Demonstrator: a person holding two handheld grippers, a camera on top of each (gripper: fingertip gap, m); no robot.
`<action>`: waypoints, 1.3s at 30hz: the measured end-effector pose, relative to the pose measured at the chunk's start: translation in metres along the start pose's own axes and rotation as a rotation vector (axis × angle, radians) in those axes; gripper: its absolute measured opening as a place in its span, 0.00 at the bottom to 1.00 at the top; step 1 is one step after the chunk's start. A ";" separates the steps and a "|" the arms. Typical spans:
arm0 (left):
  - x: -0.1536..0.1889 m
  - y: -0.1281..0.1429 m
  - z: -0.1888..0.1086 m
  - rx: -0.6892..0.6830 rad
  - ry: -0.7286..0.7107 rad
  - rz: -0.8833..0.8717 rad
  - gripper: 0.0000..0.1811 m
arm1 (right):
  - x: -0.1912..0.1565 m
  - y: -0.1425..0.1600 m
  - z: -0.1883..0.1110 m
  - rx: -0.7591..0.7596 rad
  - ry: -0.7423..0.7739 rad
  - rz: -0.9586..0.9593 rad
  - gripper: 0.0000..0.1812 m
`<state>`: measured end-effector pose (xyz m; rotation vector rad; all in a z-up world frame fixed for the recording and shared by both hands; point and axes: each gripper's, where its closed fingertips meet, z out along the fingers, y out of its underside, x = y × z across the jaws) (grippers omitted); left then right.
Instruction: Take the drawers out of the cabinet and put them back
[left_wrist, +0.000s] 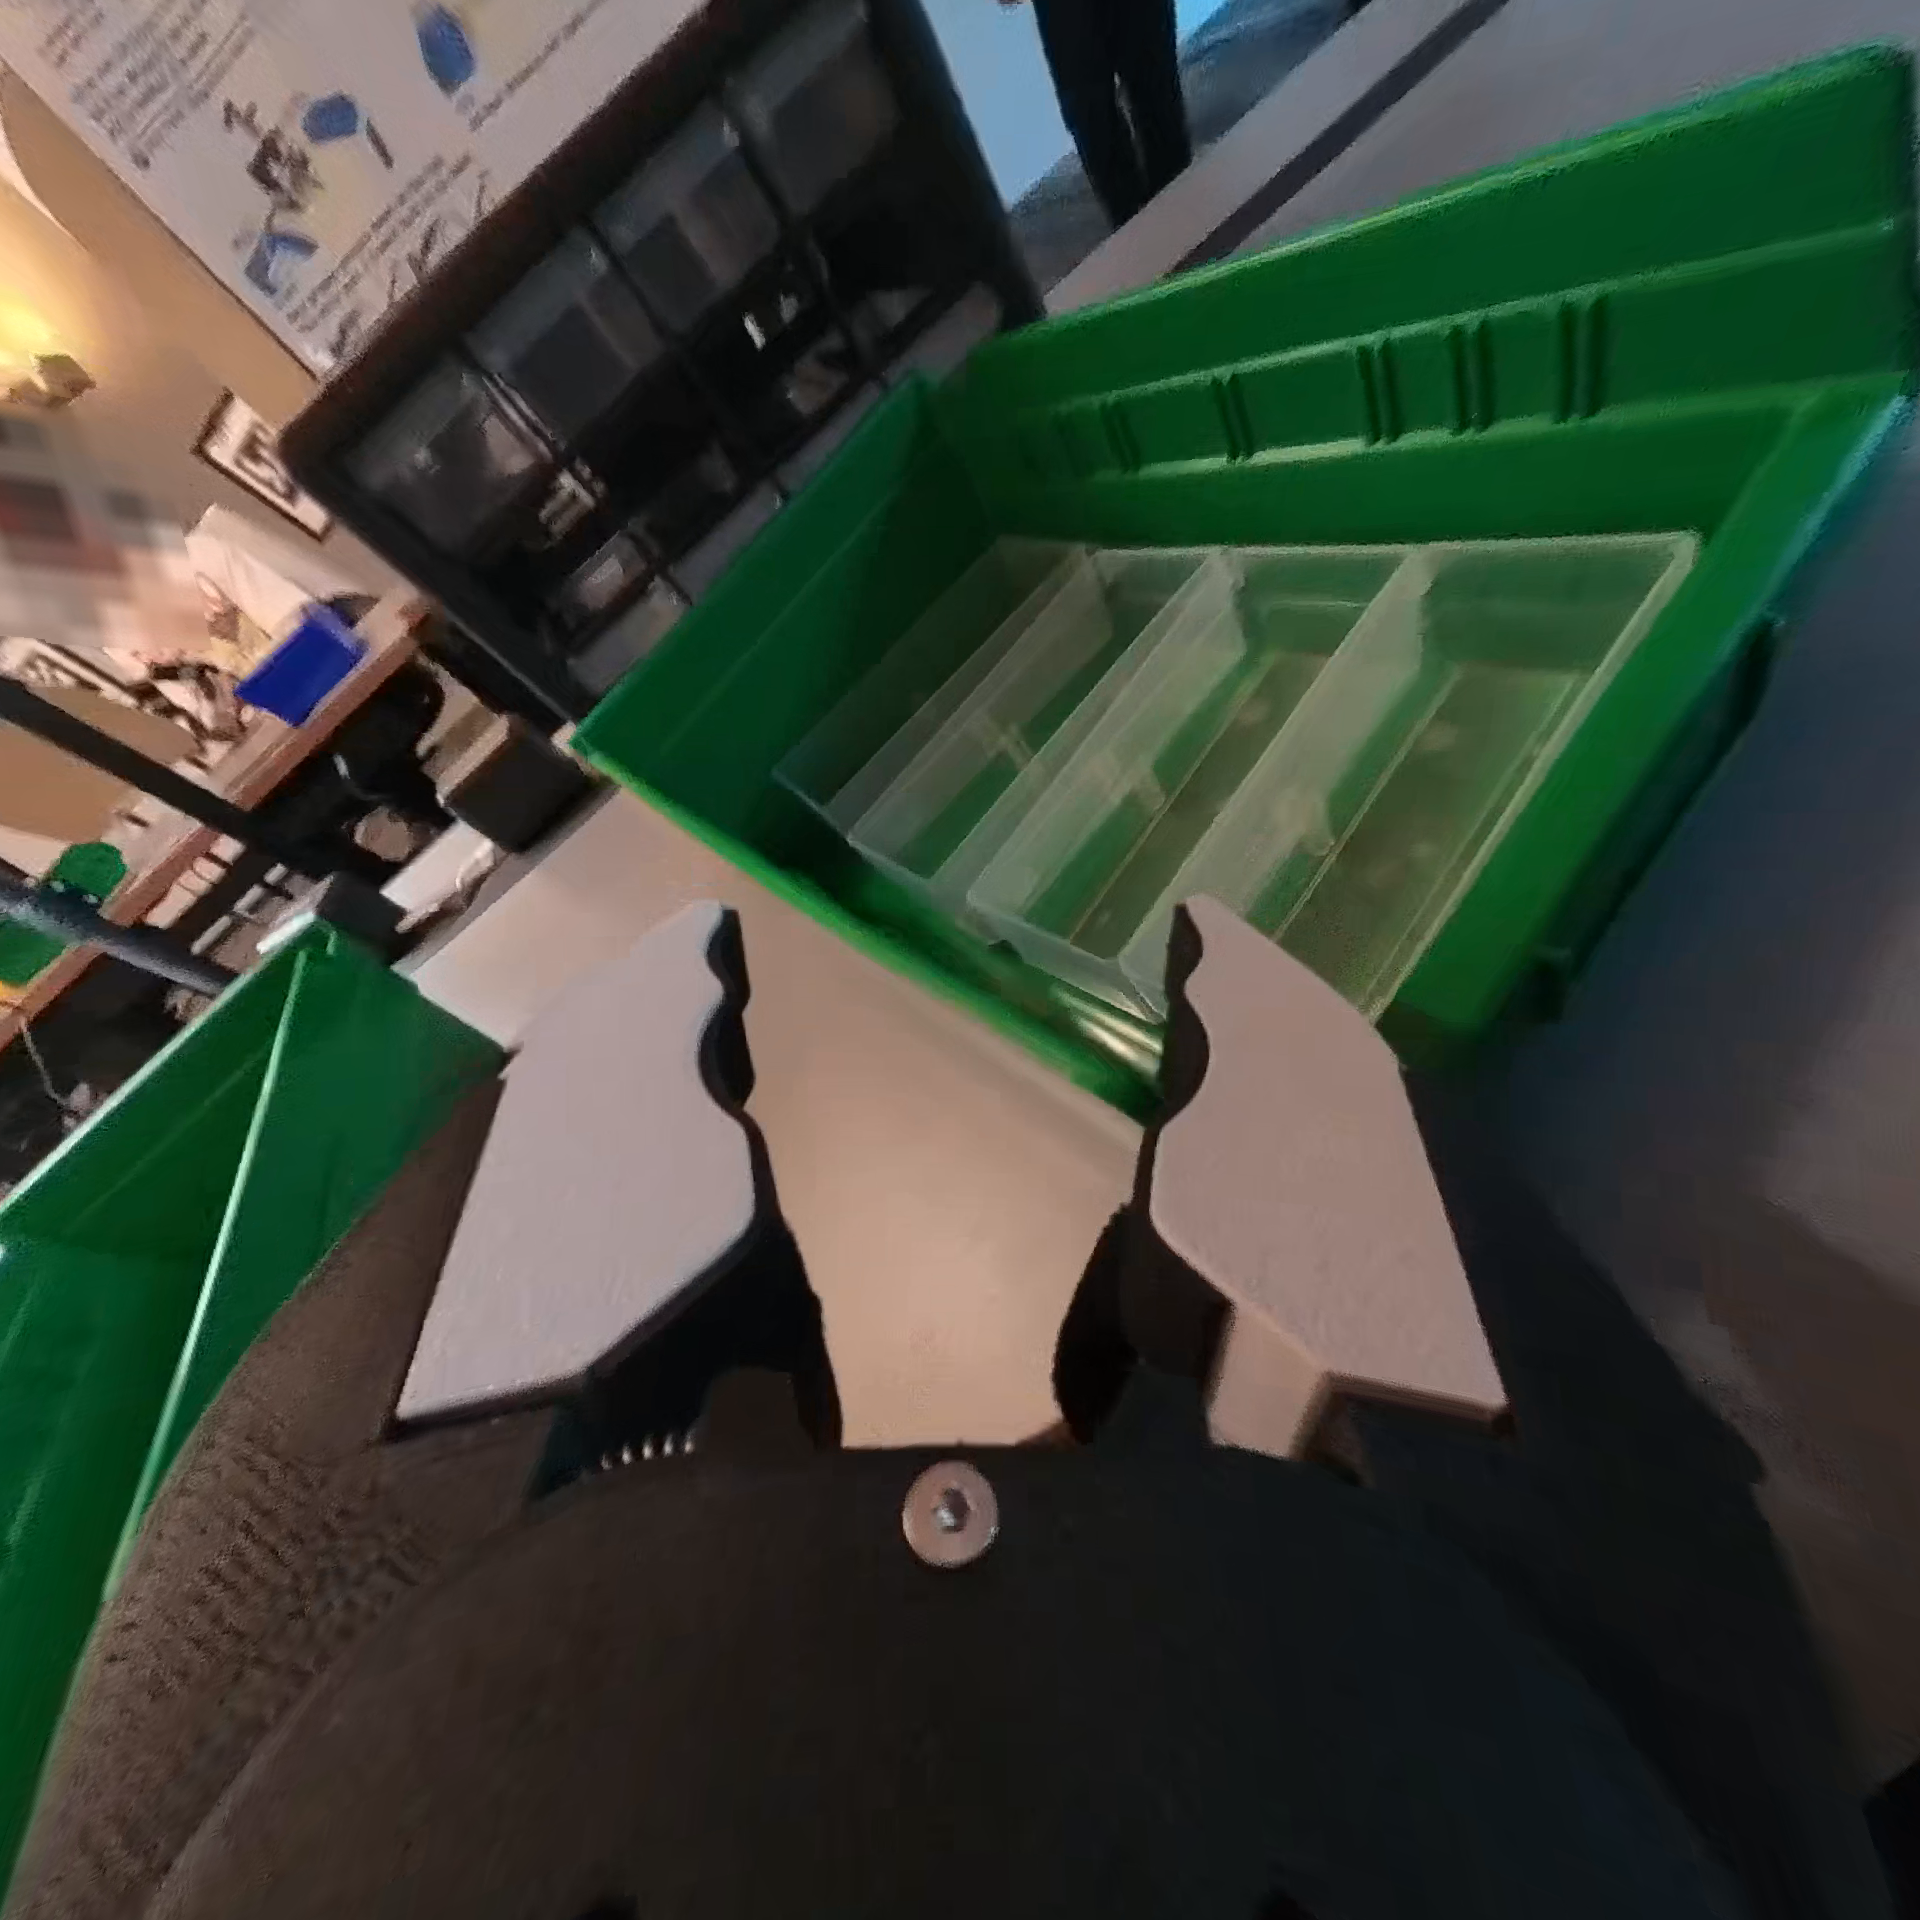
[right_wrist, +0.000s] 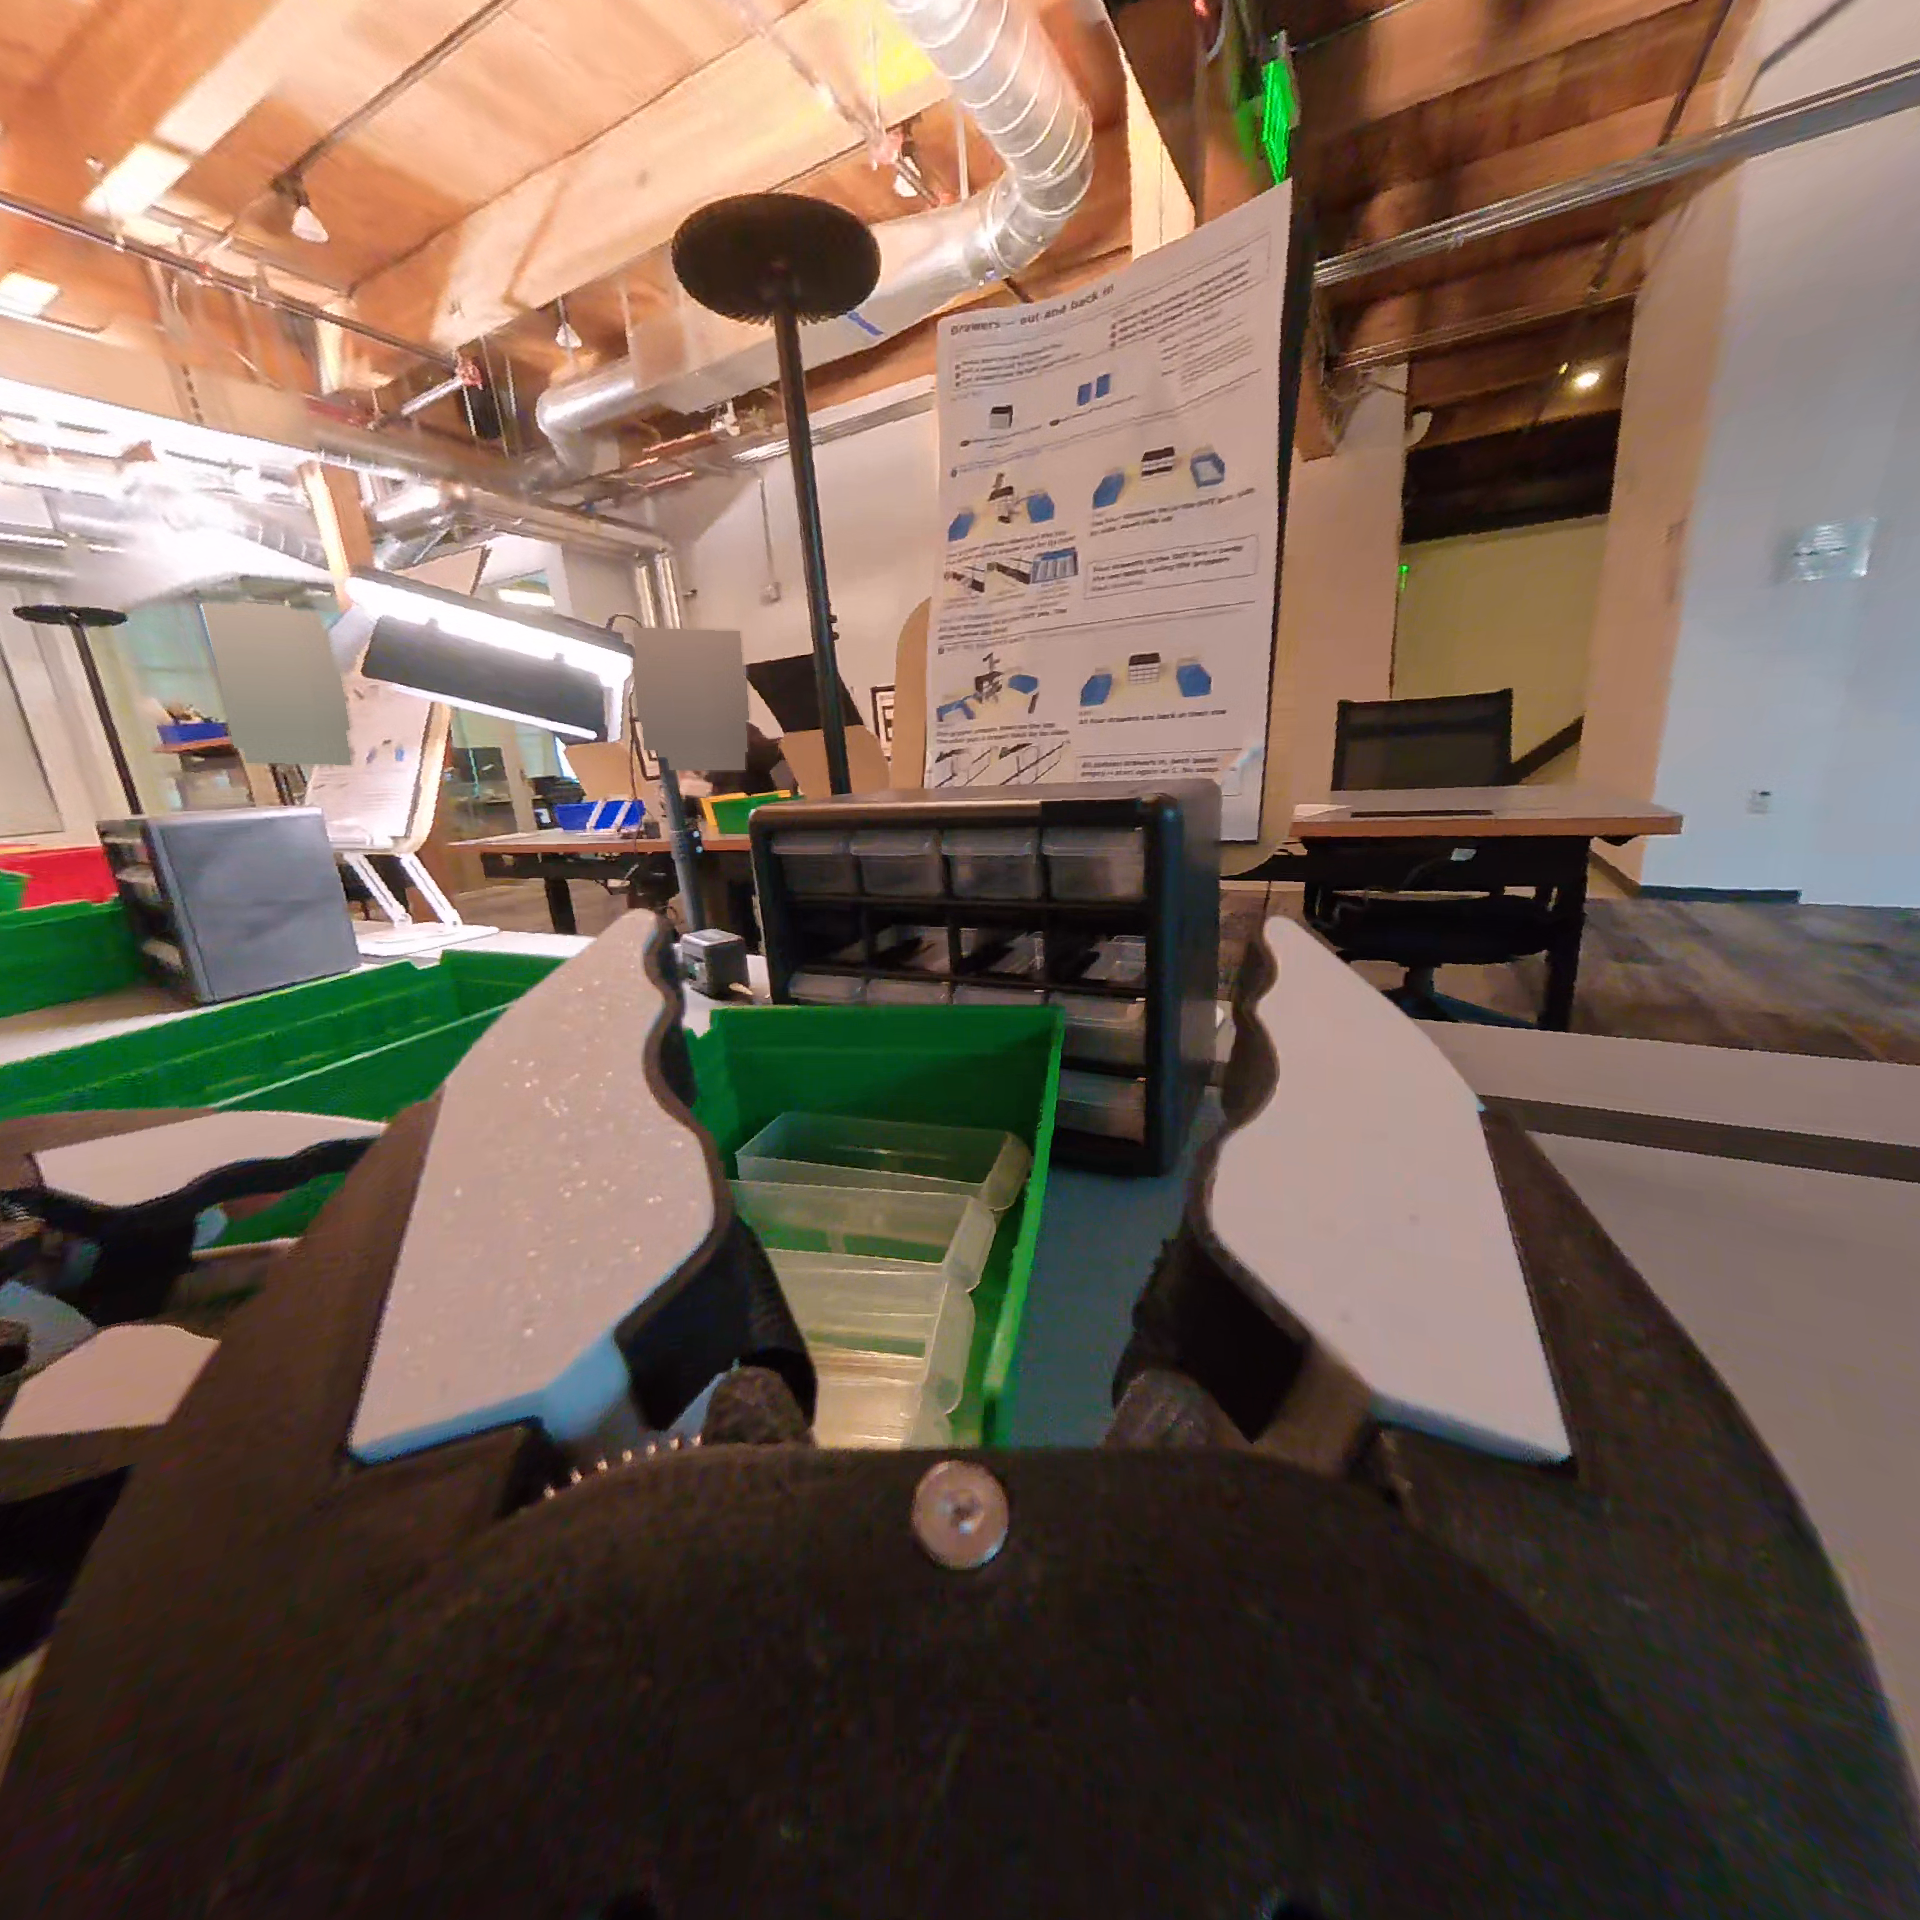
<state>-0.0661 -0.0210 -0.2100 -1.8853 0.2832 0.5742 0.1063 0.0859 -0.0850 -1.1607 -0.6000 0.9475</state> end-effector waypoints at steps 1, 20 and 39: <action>0.001 0.007 0.000 -0.027 0.022 -0.007 0.41 | -0.001 0.001 0.001 -0.007 0.000 -0.015 0.56; -0.083 0.082 -0.005 -0.218 -0.150 -0.031 0.08 | -0.005 0.010 0.003 -0.055 0.001 -0.122 0.56; -0.204 0.085 -0.123 0.158 0.124 -0.060 0.45 | -0.002 0.033 0.004 -0.148 -0.018 -0.155 0.55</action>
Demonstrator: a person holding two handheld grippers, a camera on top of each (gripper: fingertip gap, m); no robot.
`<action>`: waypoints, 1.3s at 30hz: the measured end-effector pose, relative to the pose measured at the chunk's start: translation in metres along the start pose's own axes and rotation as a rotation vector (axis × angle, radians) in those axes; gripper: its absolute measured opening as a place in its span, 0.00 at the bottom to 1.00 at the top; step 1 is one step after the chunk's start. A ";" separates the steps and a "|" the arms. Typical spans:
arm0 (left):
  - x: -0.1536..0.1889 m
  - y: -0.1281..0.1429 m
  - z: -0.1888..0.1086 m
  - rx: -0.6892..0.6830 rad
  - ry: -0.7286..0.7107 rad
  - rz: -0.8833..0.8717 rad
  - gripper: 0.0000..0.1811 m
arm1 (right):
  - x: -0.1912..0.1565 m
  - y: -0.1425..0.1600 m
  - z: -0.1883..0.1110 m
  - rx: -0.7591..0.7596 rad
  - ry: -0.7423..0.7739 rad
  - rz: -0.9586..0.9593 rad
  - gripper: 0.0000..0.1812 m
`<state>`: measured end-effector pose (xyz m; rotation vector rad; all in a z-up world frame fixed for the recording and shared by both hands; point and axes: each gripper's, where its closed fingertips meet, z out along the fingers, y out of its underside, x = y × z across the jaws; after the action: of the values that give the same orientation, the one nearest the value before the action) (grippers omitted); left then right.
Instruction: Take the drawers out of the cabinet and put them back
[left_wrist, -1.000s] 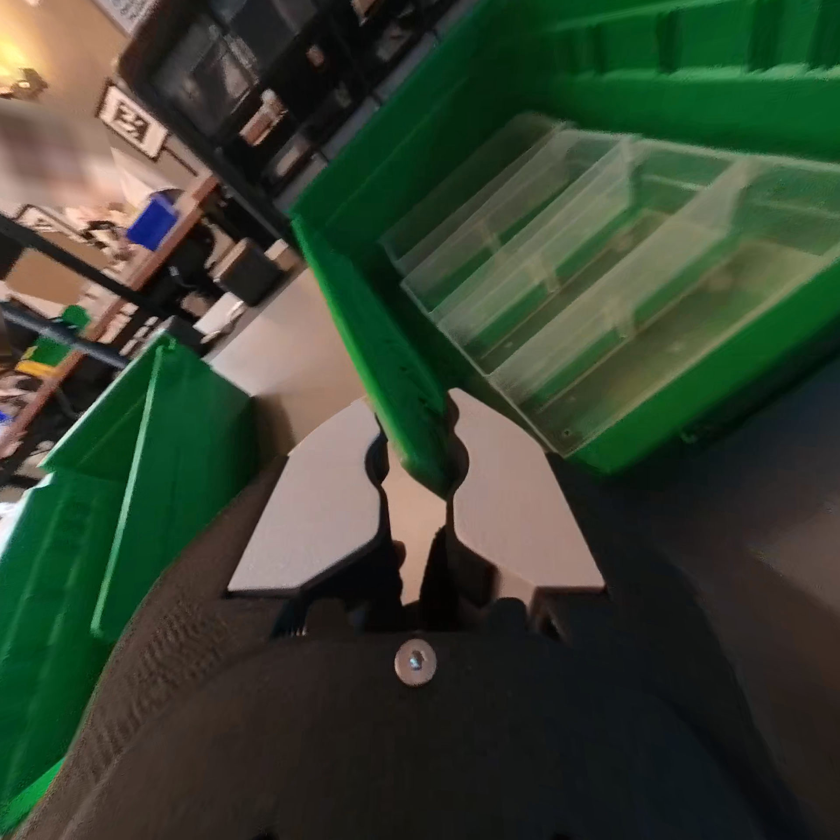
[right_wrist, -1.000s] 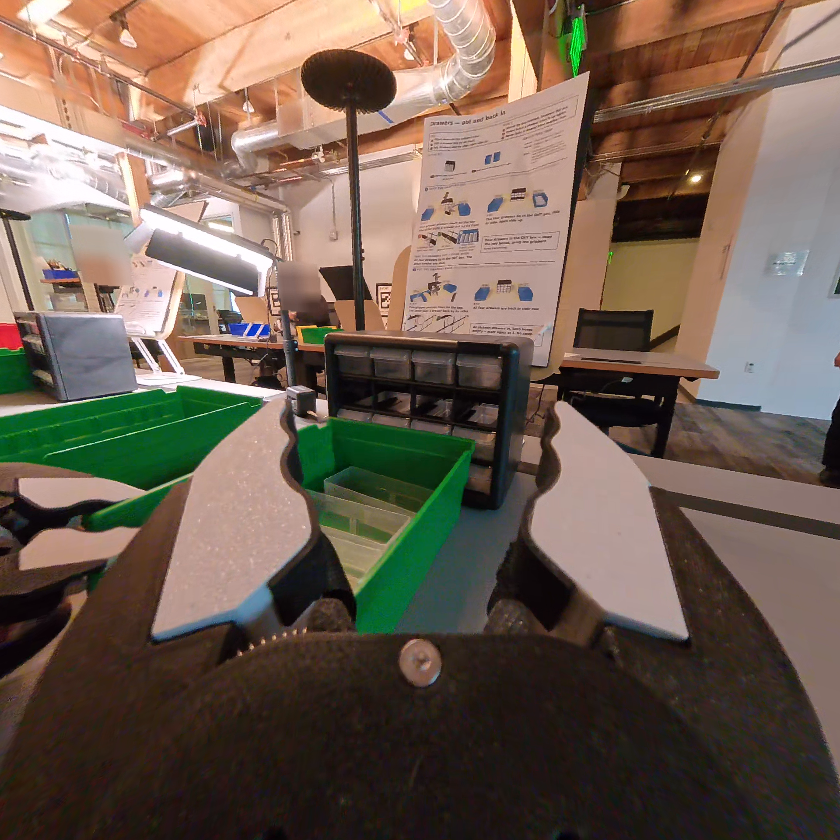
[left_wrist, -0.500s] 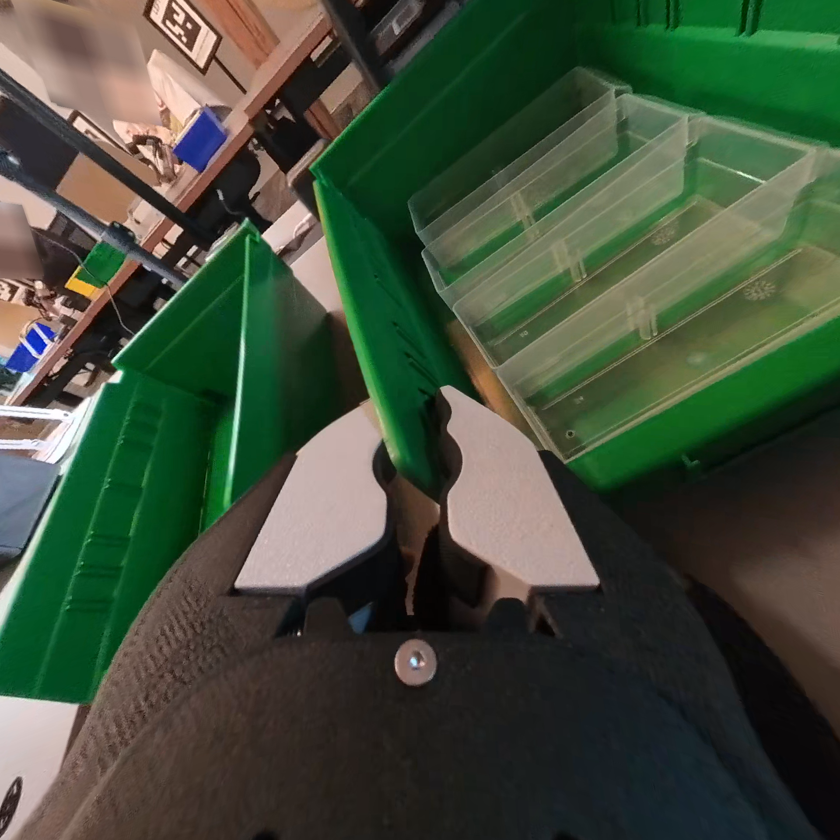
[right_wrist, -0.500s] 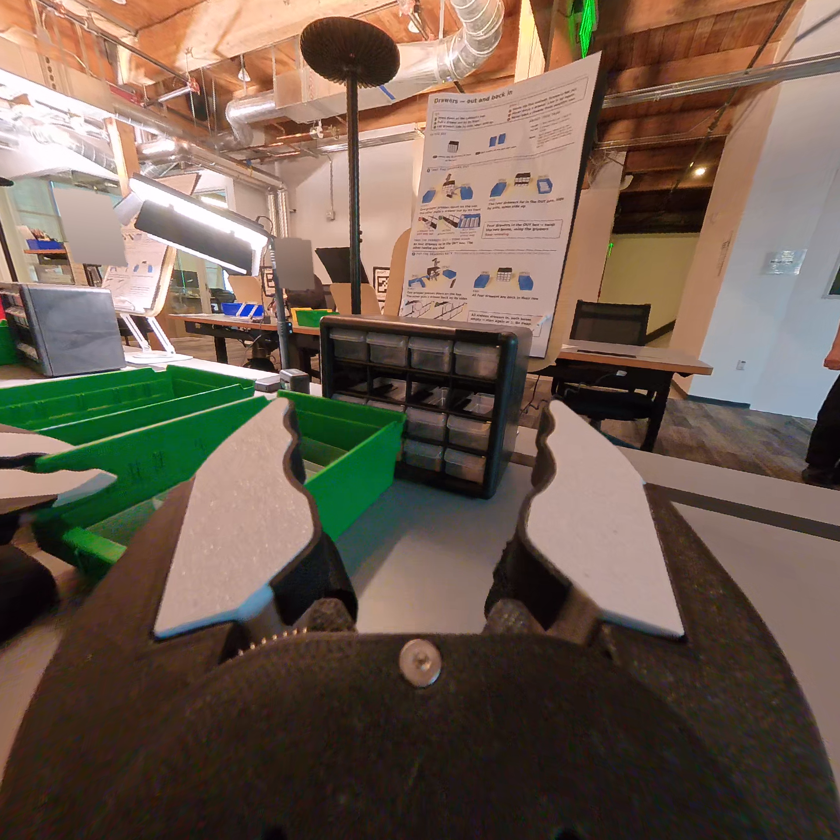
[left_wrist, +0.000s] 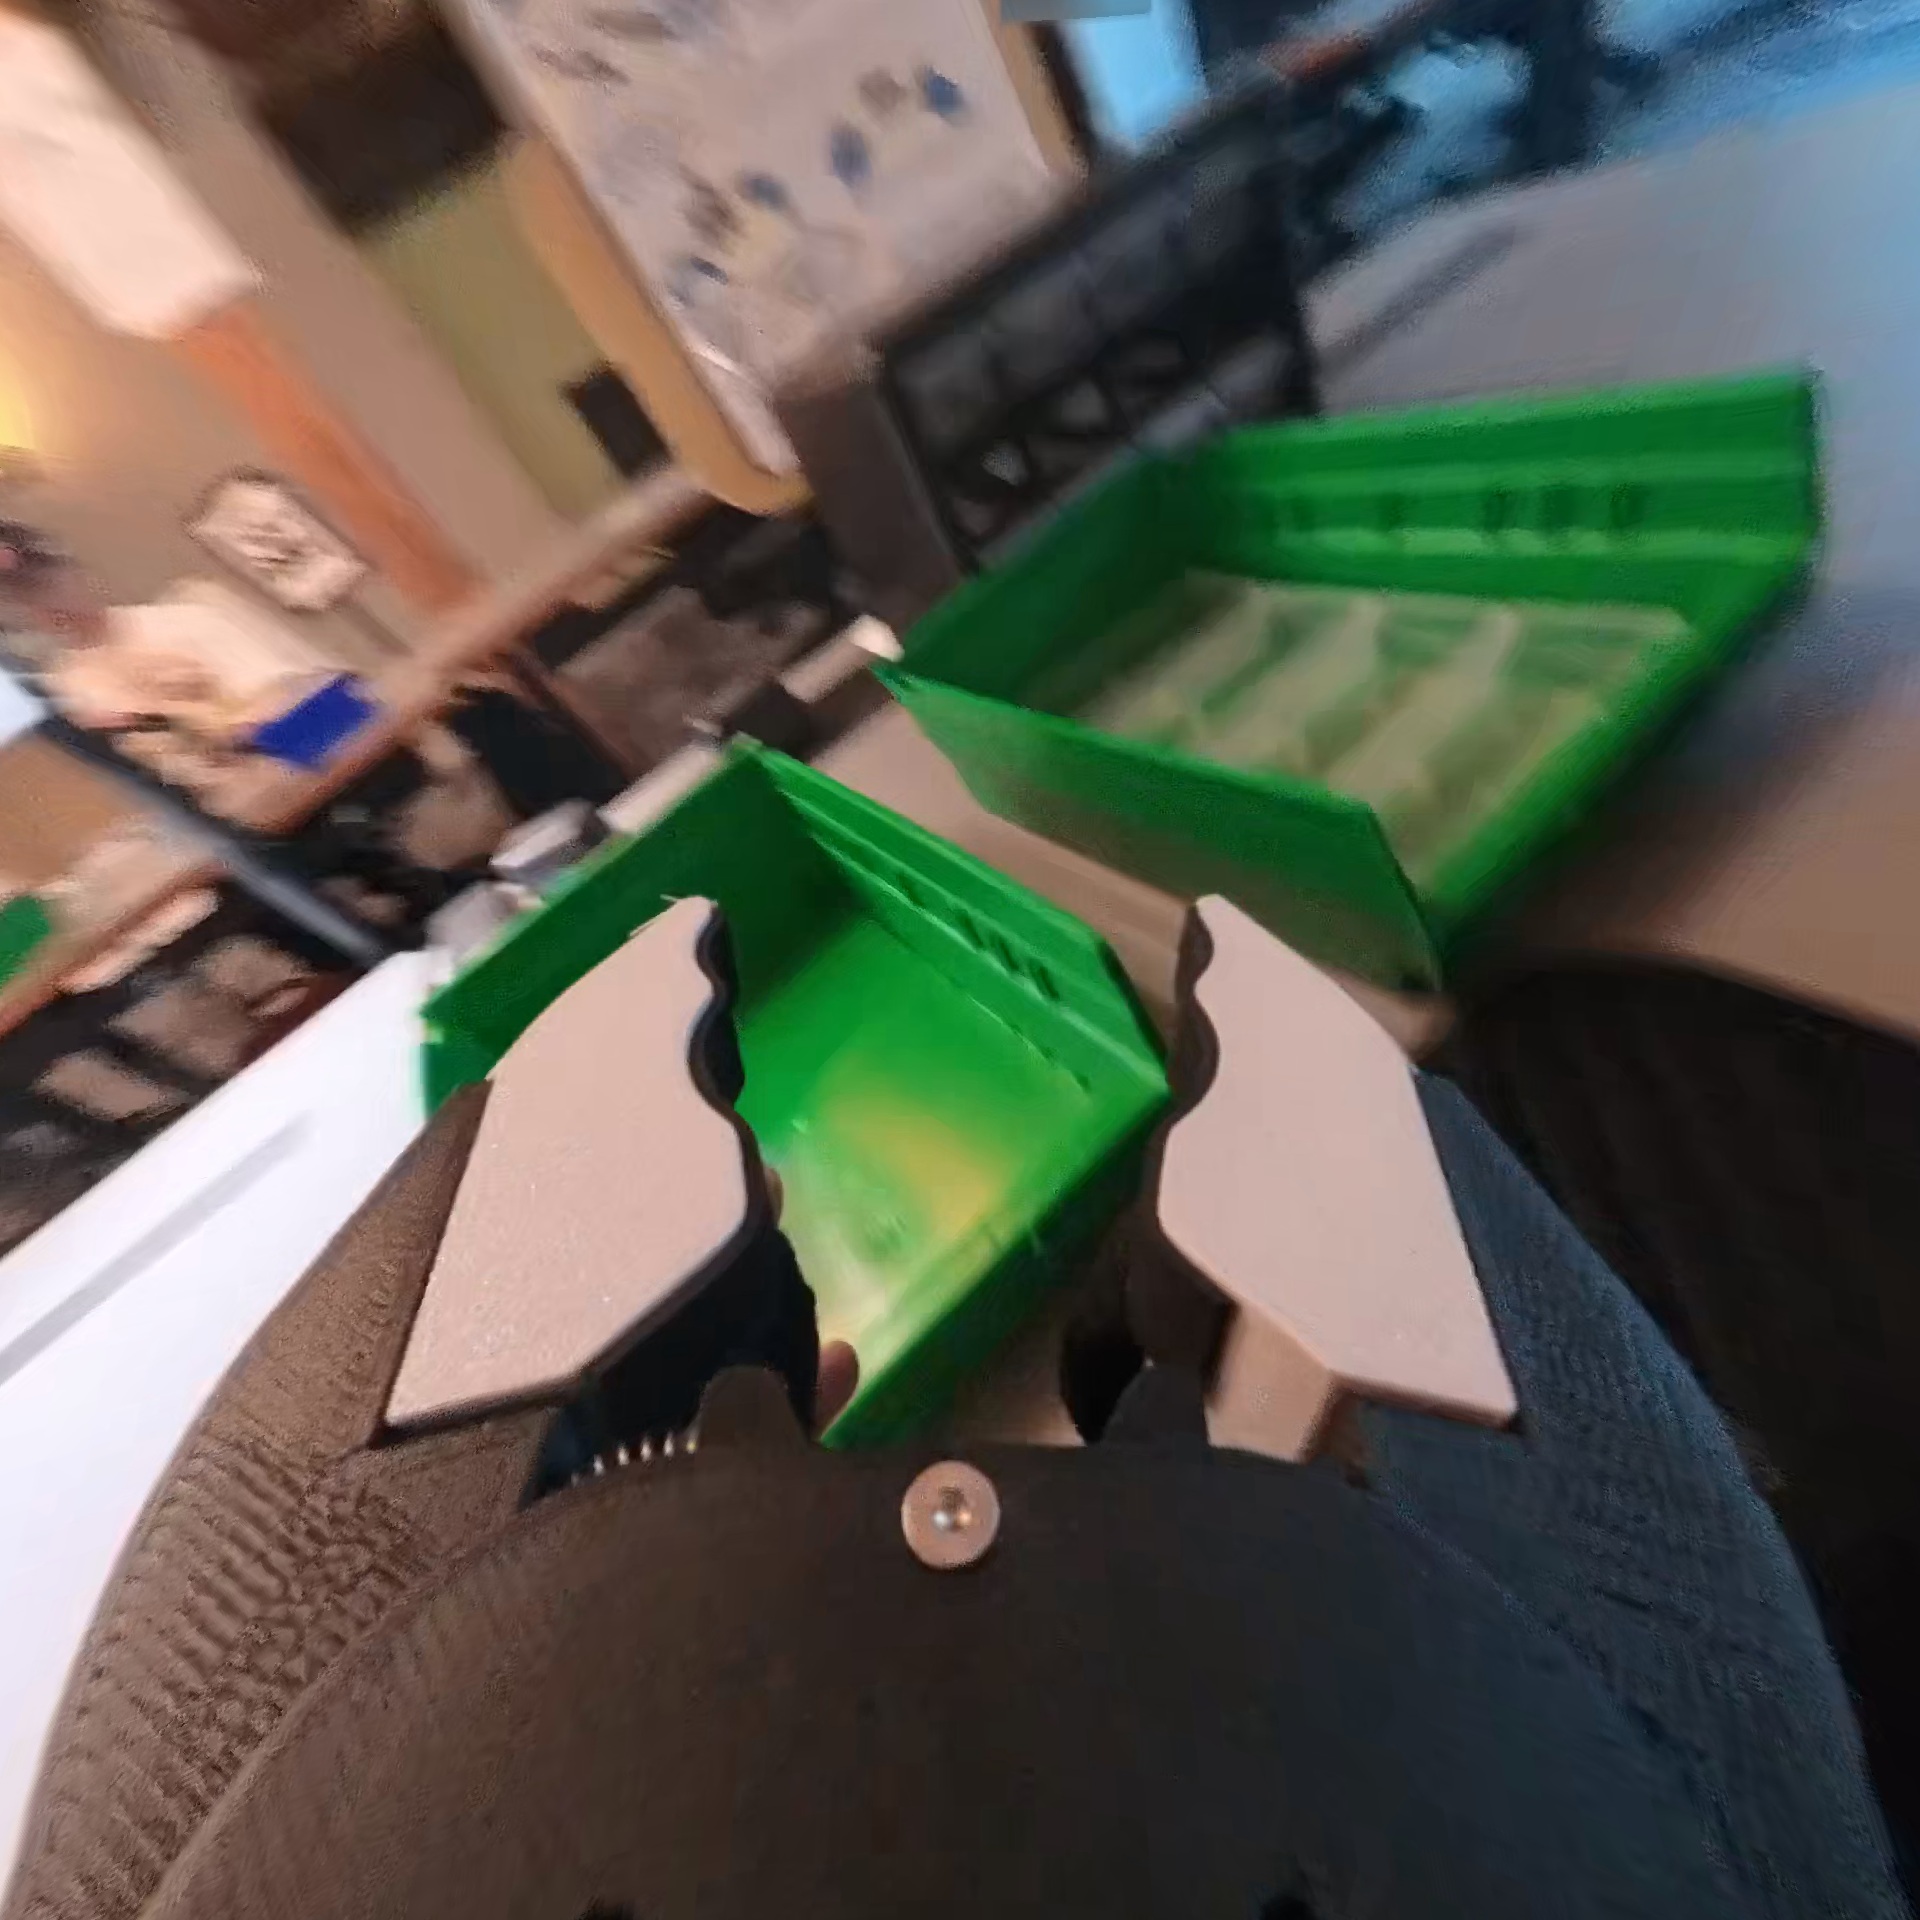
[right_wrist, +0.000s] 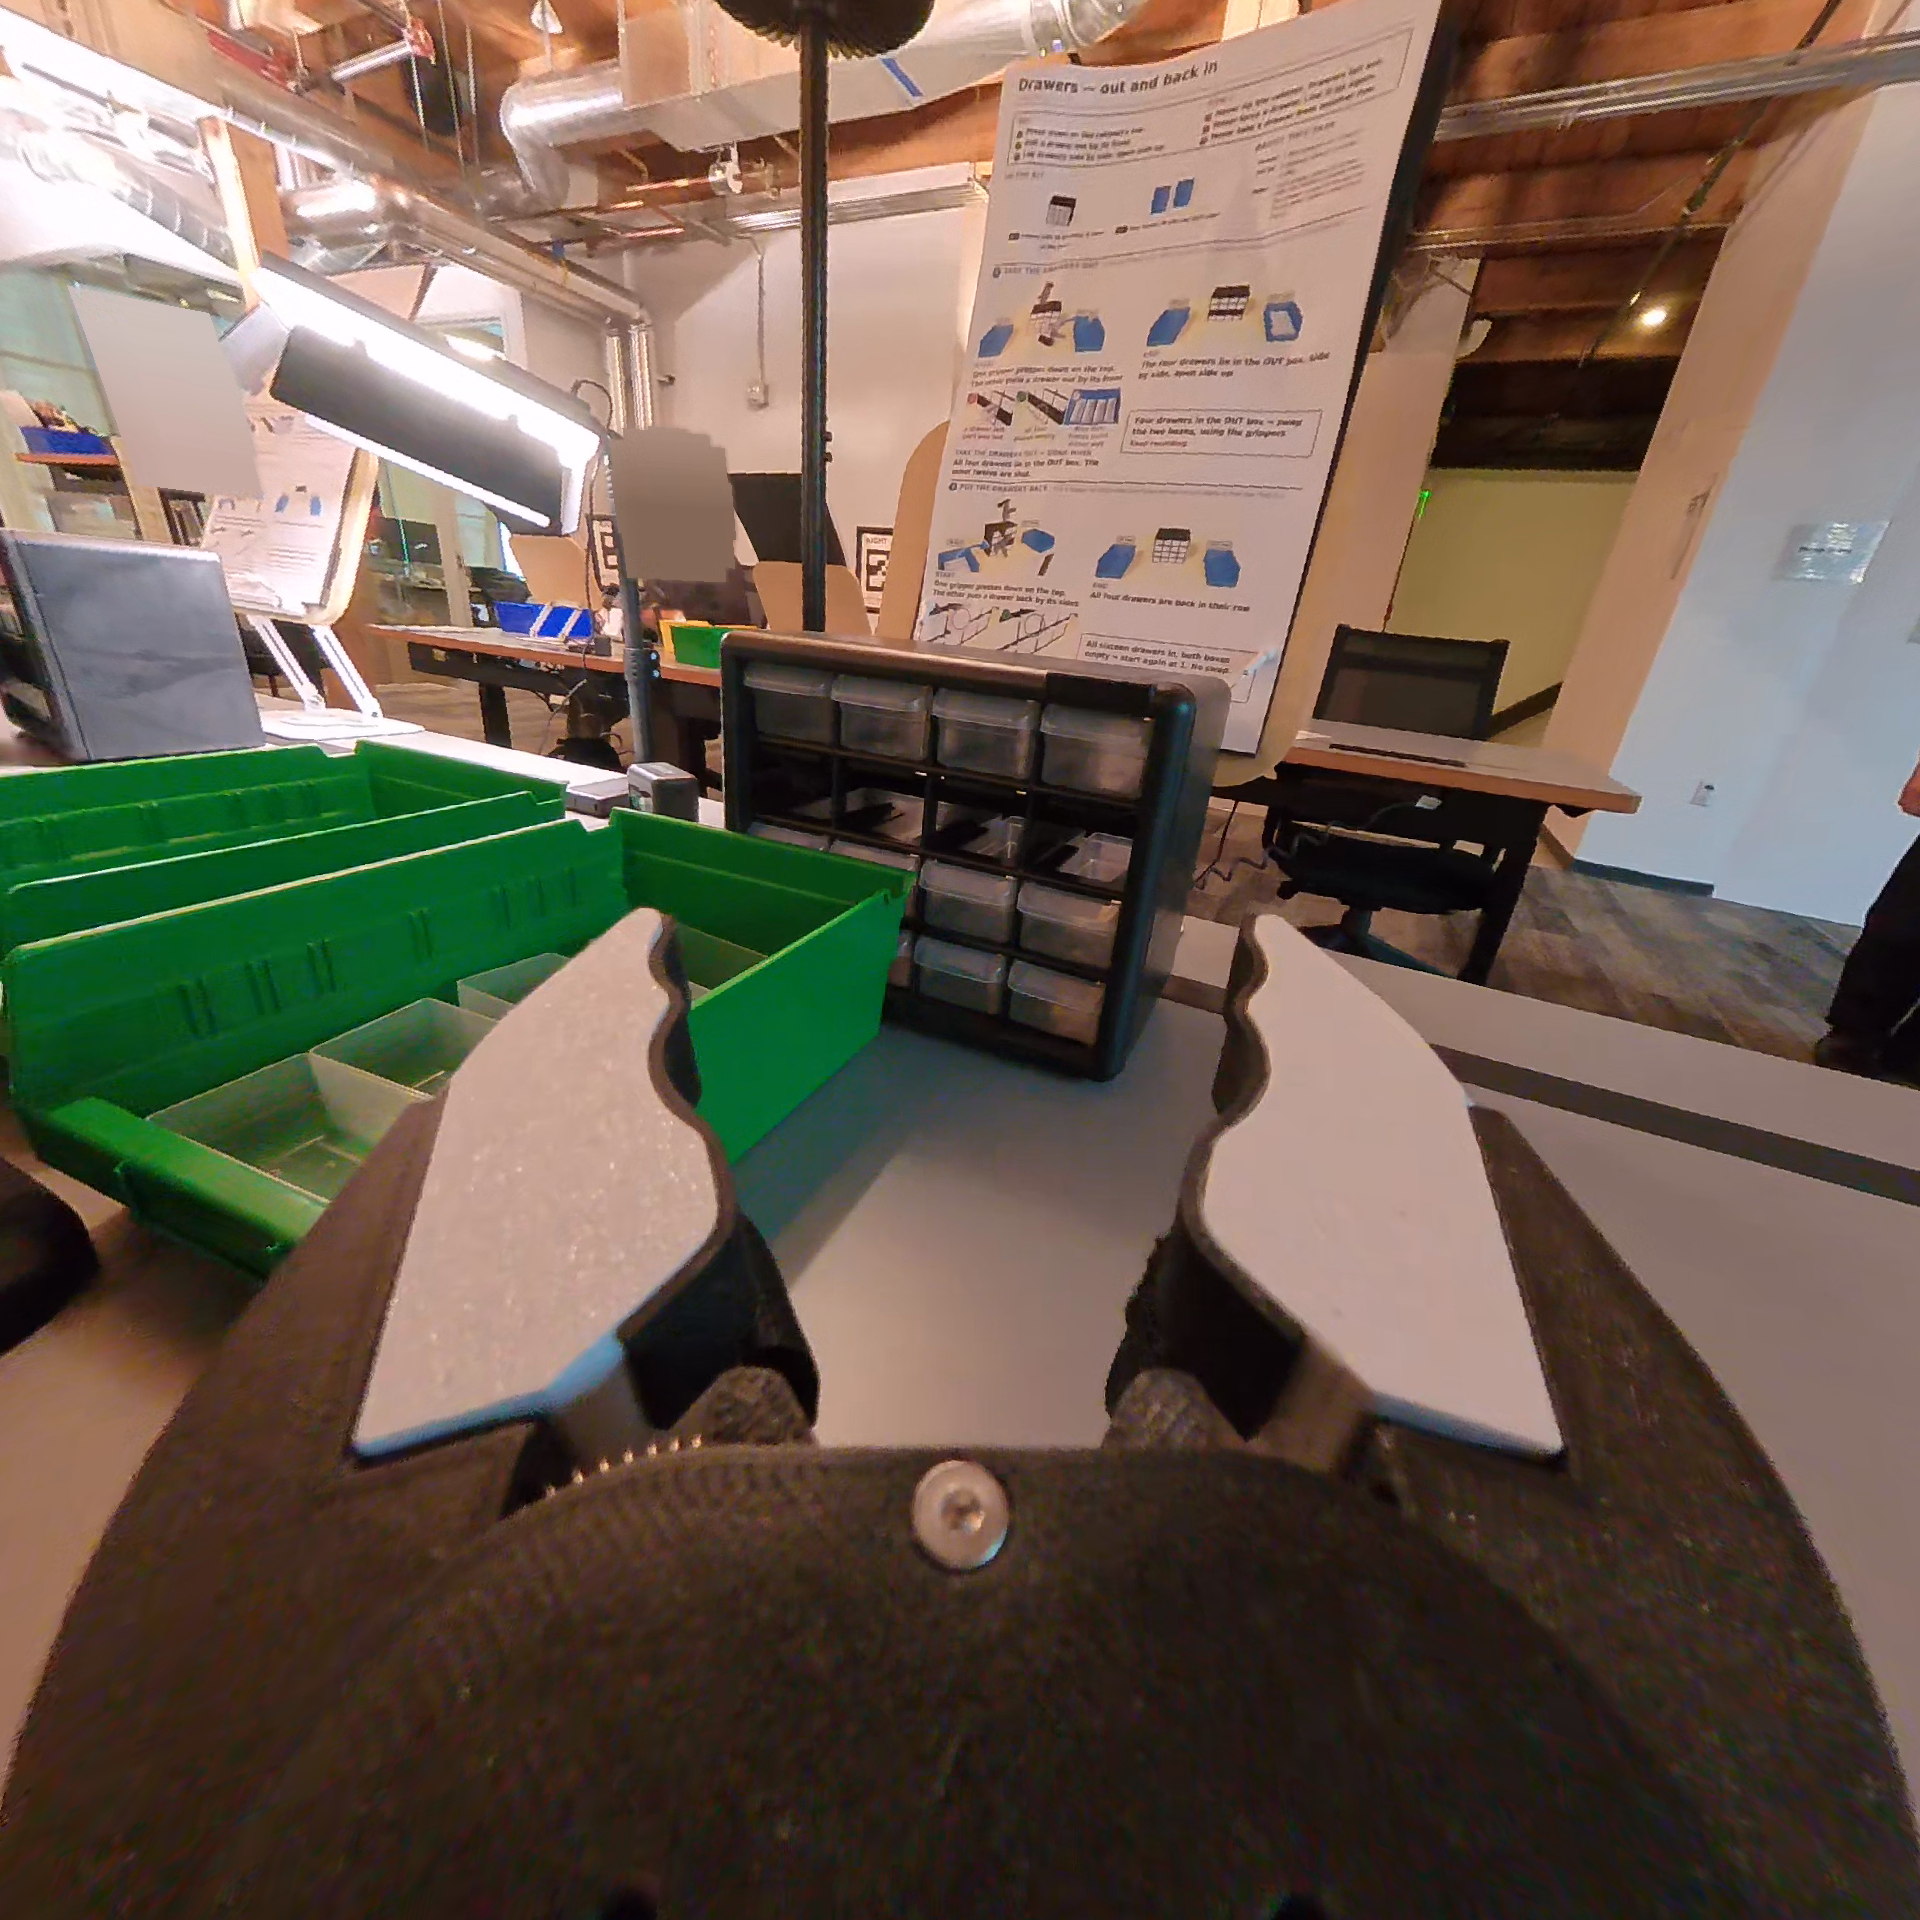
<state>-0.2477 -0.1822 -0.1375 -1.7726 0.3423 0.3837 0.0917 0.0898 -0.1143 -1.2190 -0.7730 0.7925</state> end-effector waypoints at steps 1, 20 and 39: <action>0.006 0.013 -0.006 -0.036 0.103 0.008 0.45 | 0.000 0.000 0.000 -0.003 0.000 -0.006 0.55; 0.006 0.167 0.016 -0.724 0.641 0.270 0.33 | -0.002 0.003 0.002 -0.021 -0.008 -0.039 0.55; 0.003 0.152 0.046 -0.623 0.279 0.777 0.16 | -0.008 0.013 0.006 -0.058 -0.030 -0.081 0.55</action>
<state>-0.3133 -0.1721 -0.2820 -2.2528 1.2315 0.8600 0.0813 0.0882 -0.1269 -1.2225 -0.8694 0.7276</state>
